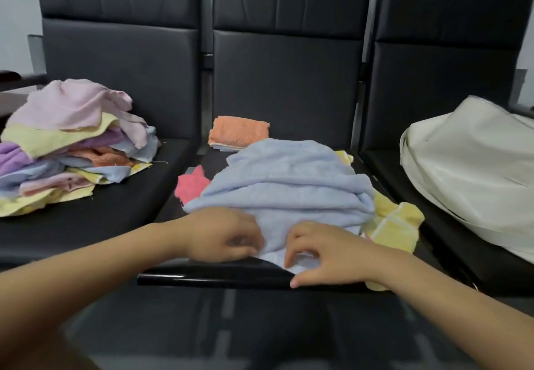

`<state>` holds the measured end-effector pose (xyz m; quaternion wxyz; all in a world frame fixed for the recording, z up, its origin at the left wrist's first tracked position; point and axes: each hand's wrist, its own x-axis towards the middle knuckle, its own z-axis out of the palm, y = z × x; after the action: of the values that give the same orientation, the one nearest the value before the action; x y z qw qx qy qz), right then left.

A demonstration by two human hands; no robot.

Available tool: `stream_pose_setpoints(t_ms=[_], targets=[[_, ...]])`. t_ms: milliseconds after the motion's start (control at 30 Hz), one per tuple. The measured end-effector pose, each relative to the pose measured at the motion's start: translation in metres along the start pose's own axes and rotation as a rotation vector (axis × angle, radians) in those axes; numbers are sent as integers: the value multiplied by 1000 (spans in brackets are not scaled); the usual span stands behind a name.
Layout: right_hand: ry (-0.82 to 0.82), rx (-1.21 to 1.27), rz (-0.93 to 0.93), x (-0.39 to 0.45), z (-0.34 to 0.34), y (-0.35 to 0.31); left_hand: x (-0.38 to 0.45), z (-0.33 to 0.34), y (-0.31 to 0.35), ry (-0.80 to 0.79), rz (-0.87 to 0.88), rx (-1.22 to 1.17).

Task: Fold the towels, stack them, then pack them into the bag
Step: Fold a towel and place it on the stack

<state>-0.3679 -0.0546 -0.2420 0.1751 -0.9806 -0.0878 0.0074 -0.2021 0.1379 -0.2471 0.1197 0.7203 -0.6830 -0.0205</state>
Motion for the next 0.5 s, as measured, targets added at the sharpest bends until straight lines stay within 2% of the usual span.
stream_pose_setpoints(t_ms=[100, 333, 433, 500], targets=[[-25, -91, -93, -4, 9, 6, -10, 9, -9, 33, -66, 25], [68, -204, -100, 1, 3, 10, -9, 17, -6, 136, -59, 67], [192, -11, -16, 4, -15, 0, 2, 14, 2, 199, -70, 58], [332, 157, 34, 9, -33, -6, 13, 5, 9, 235, -103, -27]])
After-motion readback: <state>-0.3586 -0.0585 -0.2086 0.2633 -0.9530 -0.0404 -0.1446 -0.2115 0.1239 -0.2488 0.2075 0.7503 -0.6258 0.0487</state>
